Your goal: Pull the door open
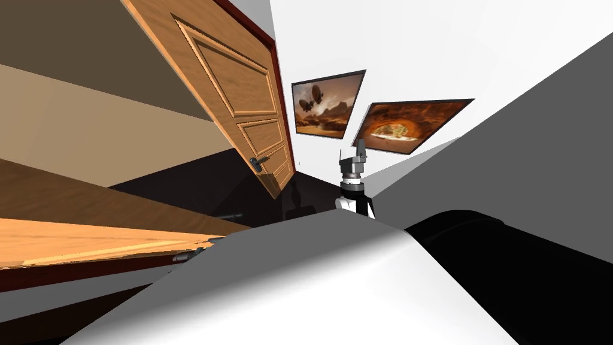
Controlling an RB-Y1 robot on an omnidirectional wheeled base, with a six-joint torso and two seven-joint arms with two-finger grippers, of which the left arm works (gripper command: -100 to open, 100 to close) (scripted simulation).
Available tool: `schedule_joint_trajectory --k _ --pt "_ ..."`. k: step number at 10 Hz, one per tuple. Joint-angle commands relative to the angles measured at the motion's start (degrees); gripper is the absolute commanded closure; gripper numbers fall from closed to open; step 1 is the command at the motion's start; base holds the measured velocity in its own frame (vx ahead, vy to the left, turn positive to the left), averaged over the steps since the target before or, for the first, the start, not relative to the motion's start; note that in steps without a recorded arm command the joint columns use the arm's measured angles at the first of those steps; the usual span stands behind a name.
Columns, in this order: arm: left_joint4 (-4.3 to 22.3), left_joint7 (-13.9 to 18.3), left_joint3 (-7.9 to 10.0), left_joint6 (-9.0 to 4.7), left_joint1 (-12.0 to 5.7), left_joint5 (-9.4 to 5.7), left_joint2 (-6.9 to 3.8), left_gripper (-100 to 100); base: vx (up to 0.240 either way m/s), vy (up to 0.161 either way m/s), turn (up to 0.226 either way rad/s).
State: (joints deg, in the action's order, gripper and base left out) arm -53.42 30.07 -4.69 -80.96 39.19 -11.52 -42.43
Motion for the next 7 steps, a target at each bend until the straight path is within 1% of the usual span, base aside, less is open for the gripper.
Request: schedule_joint_trajectory --k 1,2,4,5,6,7 --pt "2.1 0.4 -1.08 -2.86 1.28 0.79 0.25 100 0.020 0.018 -0.017" --pt "2.1 0.4 -1.08 -3.70 1.28 0.79 0.25 100 0.009 0.015 0.016" --pt "4.3 0.8 -1.37 -7.37 2.51 1.09 -0.01 100 0.002 0.018 -0.016" --pt "5.3 0.9 -1.48 -8.88 3.05 1.22 -0.12 100 -0.001 0.031 -0.002" --pt "6.0 1.1 -1.56 -10.08 3.51 1.32 -0.23 100 -0.011 0.031 0.004" --pt "6.0 1.1 -1.56 -10.08 3.51 1.32 -0.23 100 -0.015 0.021 0.006"
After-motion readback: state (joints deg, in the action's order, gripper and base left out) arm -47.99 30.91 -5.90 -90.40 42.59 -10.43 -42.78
